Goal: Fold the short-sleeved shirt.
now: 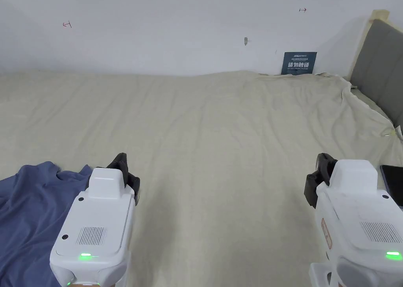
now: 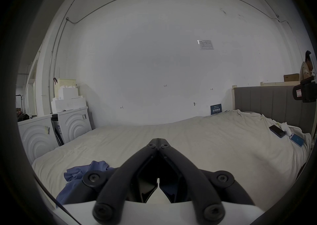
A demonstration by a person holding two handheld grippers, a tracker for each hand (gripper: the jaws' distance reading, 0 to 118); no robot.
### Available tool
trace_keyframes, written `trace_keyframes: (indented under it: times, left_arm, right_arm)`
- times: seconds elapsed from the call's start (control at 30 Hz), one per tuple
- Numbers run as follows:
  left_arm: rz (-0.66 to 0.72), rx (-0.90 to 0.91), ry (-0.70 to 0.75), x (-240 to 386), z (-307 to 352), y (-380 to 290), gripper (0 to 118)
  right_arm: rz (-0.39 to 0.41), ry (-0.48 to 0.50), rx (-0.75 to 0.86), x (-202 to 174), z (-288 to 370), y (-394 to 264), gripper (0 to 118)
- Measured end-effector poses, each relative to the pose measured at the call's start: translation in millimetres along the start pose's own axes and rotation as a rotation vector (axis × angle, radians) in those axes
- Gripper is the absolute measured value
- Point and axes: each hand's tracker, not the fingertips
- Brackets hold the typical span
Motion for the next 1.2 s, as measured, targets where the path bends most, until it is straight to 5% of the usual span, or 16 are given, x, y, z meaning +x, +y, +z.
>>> trace_keyframes:
  times: [0.7, 1.2]
  left_arm:
    - [0.013, -0.001, 0.033, -13.6, -1.4, 2.9, 0]
    - [0.017, -0.012, 0.286, -120.5, 33.7, -3.1, 0]
  right_arm:
    - [0.022, 0.027, 0.012, -11.8, -3.9, 6.1, 0]
    - [0.056, 0.267, 0.065, -122.4, -26.7, 27.9, 0]
